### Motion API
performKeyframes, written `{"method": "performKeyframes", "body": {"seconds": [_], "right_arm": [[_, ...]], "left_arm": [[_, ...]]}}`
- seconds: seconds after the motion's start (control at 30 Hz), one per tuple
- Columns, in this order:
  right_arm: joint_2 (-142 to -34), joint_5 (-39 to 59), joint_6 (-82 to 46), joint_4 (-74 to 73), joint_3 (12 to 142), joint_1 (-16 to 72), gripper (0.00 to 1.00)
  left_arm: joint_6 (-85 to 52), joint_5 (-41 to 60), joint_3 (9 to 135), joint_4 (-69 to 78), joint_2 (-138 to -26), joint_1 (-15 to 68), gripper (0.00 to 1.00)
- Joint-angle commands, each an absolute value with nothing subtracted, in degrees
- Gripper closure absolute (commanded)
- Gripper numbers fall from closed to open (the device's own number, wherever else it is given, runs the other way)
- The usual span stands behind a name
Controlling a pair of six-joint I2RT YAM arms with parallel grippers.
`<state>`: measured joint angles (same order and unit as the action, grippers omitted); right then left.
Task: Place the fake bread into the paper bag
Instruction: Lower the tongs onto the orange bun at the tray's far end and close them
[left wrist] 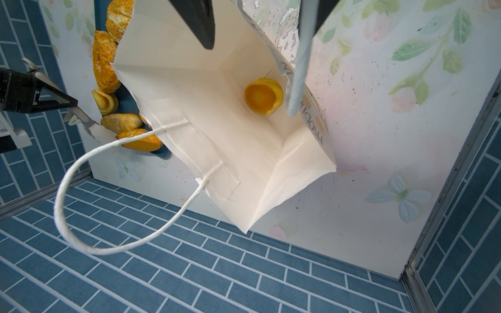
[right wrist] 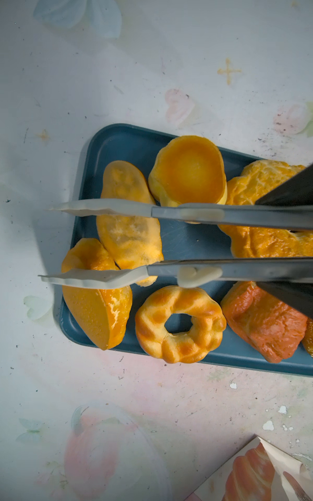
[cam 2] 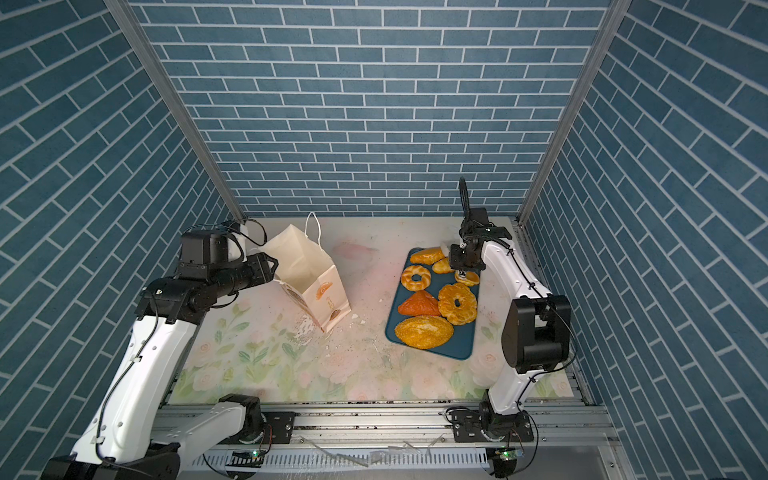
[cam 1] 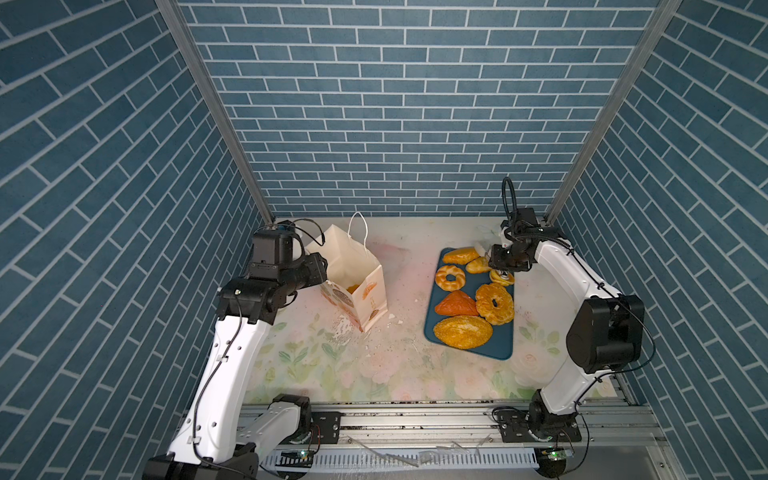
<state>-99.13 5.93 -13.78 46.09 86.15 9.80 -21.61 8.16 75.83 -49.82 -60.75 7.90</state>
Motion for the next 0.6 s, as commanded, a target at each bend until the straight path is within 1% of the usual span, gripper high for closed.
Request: {"method": "performKeyframes", "body": {"seconds": [0.0, 0.13, 0.57], "right_arm": [[-98.5, 7.3, -16.0, 43.9, 85.9, 9.6, 0.59], [-97.9, 7.7, -16.3, 43.4, 86.3, 9.6, 0.59], [-100.9, 11.4, -18.2, 42.5, 86.4, 9.8, 0.57]], "left_arm": [[-21.3, 7.6, 77.0, -50.8, -60.5, 8.2, 0.48], [-21.4, 7.6, 76.9, -50.6, -60.6, 8.2, 0.48], [-21.4, 7.3, 76.8, -50.7, -60.2, 8.2, 0.48]]}}
